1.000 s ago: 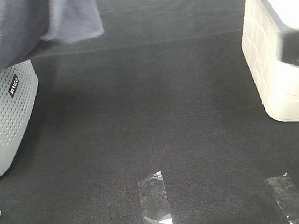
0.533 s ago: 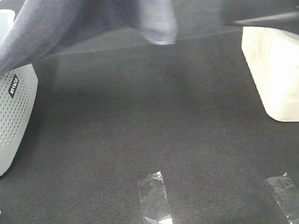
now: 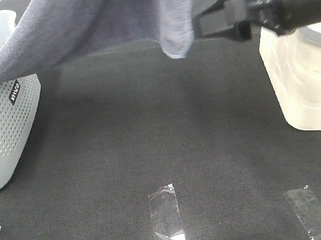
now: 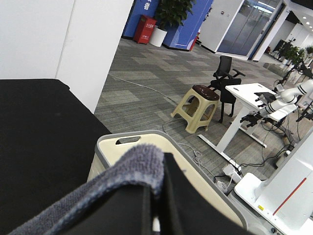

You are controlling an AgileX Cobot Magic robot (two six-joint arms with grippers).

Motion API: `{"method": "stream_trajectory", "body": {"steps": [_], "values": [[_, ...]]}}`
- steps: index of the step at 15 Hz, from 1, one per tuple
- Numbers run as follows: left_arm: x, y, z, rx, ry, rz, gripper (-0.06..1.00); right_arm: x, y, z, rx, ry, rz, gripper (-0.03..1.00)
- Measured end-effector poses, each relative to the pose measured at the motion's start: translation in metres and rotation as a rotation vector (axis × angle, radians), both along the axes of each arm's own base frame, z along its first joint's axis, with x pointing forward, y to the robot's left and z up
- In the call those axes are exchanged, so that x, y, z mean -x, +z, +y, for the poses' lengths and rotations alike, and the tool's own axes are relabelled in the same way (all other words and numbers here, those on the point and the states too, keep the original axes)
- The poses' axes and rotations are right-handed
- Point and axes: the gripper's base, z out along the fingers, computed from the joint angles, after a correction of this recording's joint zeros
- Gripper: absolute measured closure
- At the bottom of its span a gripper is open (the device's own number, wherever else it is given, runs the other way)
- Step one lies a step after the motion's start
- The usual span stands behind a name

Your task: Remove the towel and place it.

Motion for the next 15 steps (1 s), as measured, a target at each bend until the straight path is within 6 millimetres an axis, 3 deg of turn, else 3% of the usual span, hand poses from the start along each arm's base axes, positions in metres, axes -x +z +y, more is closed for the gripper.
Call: {"method": "stream_trajectory", "body": {"steps": [3, 7, 15], "values": [[0.000, 0.000, 0.000, -0.002, 0.000, -0.002, 0.93, -0.005, -0.010, 0.008, -0.059, 0.047, 0.056, 0.28], [0.000, 0.000, 0.000, -0.003, -0.001, -0.002, 0.93, -0.018, -0.021, 0.015, -0.112, 0.045, 0.036, 0.21], [0.000, 0.000, 0.000, -0.005, -0.001, -0.003, 0.93, -0.049, -0.036, 0.024, -0.126, 0.014, 0.039, 0.24]]}}
